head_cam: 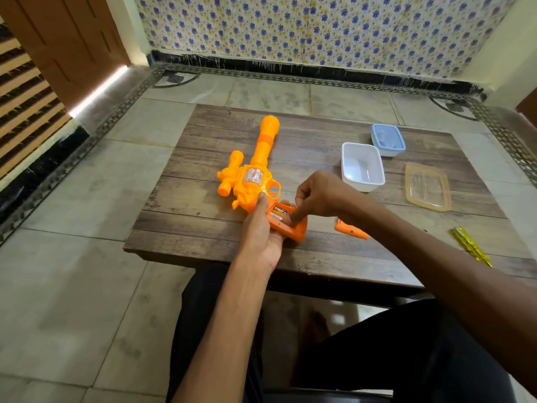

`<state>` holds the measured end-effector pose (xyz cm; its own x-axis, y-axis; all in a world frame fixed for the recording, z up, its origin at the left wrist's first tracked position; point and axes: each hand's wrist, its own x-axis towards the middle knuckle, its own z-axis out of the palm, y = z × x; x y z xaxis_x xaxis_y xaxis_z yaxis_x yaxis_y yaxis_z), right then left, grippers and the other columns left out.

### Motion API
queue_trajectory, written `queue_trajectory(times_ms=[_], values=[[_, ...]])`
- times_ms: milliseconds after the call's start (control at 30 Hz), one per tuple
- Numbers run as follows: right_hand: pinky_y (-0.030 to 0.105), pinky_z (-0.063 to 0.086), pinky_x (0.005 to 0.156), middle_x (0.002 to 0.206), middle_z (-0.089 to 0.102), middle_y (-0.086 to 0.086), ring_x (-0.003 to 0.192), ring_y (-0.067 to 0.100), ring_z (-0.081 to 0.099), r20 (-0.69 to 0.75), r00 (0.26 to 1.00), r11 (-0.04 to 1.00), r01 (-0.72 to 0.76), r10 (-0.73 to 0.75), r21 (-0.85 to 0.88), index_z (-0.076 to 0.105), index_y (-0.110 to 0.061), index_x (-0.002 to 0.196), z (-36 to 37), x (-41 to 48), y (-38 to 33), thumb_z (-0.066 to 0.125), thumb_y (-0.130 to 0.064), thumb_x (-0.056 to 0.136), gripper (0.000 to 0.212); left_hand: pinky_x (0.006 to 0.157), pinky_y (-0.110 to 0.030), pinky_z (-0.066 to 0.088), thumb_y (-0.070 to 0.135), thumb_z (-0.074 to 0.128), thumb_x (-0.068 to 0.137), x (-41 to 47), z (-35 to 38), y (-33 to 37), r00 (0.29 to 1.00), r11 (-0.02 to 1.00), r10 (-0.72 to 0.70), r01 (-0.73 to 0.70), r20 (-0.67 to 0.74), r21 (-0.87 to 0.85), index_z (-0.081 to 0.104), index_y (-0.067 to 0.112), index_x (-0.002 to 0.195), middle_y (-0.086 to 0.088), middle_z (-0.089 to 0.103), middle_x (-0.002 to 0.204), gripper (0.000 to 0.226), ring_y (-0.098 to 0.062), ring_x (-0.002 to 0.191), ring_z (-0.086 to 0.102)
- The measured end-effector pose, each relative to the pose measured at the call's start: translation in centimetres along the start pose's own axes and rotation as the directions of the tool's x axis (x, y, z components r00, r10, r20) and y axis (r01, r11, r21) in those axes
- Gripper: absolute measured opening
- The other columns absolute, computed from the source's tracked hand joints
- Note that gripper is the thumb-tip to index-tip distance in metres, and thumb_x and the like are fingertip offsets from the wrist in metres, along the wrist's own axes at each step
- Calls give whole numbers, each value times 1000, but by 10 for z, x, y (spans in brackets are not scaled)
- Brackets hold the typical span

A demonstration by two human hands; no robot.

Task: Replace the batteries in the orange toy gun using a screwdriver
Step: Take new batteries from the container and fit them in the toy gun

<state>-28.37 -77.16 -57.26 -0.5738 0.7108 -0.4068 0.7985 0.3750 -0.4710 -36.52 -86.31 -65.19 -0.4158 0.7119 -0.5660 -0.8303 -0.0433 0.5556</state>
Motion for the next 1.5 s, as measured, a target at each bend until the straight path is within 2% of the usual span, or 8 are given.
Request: queue_trajectory(times_ms=[267, 367, 467, 600, 800, 967, 1167, 1500], values=[[35, 47, 60, 73, 64, 9, 67, 18, 58, -264, 962, 954, 15, 67, 299, 68, -7, 81, 17, -10, -4, 68, -50, 85, 43, 93, -46, 54, 38, 46, 103, 1, -1, 2, 1000, 998, 12, -11, 27, -57, 52, 10, 140, -15, 69, 119, 47, -27, 104, 69], [26, 46, 67, 91, 57, 11, 72, 16, 54, 138, 982, 525, -186, 129, 830, 59, -6, 111, -9, -23, -7, 50, -12, 99, 16, 84, -43, 57, 39, 48, 102, 1, 0, 1, 1000, 998, 13, -12, 16, -55, 50, 9, 140, -17, 69, 114, 48, -26, 96, 70], [28, 56, 81, 112, 57, 23, 91, 26, 64, 244, 969, 147, -247, 41, 958, 52, -1, 122, -26, -31, 0, 36, 16, 94, 37, 85, -44, 56, 38, 48, 102, 0, 1, -2, 999, 999, 13, -11, 40, -42, 51, 13, 139, -16, 70, 116, 44, -26, 99, 70], [31, 58, 82, 114, 62, 26, 95, 30, 69, 130, 991, 237, -125, -10, 964, 44, 0, 128, -18, -35, 6, 45, 21, 90, 43, 89, -44, 55, 40, 48, 102, -1, 0, -5, 998, 1000, 22, -22, 52, -7, 51, 14, 139, -16, 70, 119, 46, -27, 105, 69], [25, 61, 75, 89, 77, 7, 78, 10, 74, -234, 946, 932, 278, -224, 232, 74, -9, 106, -6, -34, 21, 79, -10, 80, 26, 93, -46, 54, 40, 48, 102, 1, 0, -6, 999, 1000, 16, -16, 50, -6, 47, 14, 143, -18, 67, 125, 49, -30, 110, 68], [6, 51, 71, 92, 75, -7, 82, -1, 68, -359, 859, 888, 437, -364, 145, 76, -19, 108, 6, -33, 10, 71, -15, 88, 21, 104, -50, 49, 42, 48, 102, 4, -2, -9, 998, 999, 28, -29, 61, 17, 51, 13, 140, -15, 71, 120, 48, -28, 110, 69], [24, 59, 70, 85, 75, 4, 74, 11, 73, -464, 837, 785, 486, -291, 383, 72, -7, 97, 21, -34, 6, 77, -7, 80, 17, 106, -50, 47, 39, 46, 103, 1, -2, -5, 994, 999, 34, -34, 101, 3, 50, 12, 141, -17, 68, 125, 48, -29, 114, 66], [35, 51, 63, 79, 67, -4, 69, 12, 61, -389, 665, 770, 539, -637, -341, 66, -18, 80, 25, -43, 28, 73, -29, 82, 13, 77, -49, 58, 41, 45, 103, -2, 0, -3, 997, 998, -28, 33, 75, -60, 49, 11, 141, -20, 66, 124, 49, -32, 96, 72]])
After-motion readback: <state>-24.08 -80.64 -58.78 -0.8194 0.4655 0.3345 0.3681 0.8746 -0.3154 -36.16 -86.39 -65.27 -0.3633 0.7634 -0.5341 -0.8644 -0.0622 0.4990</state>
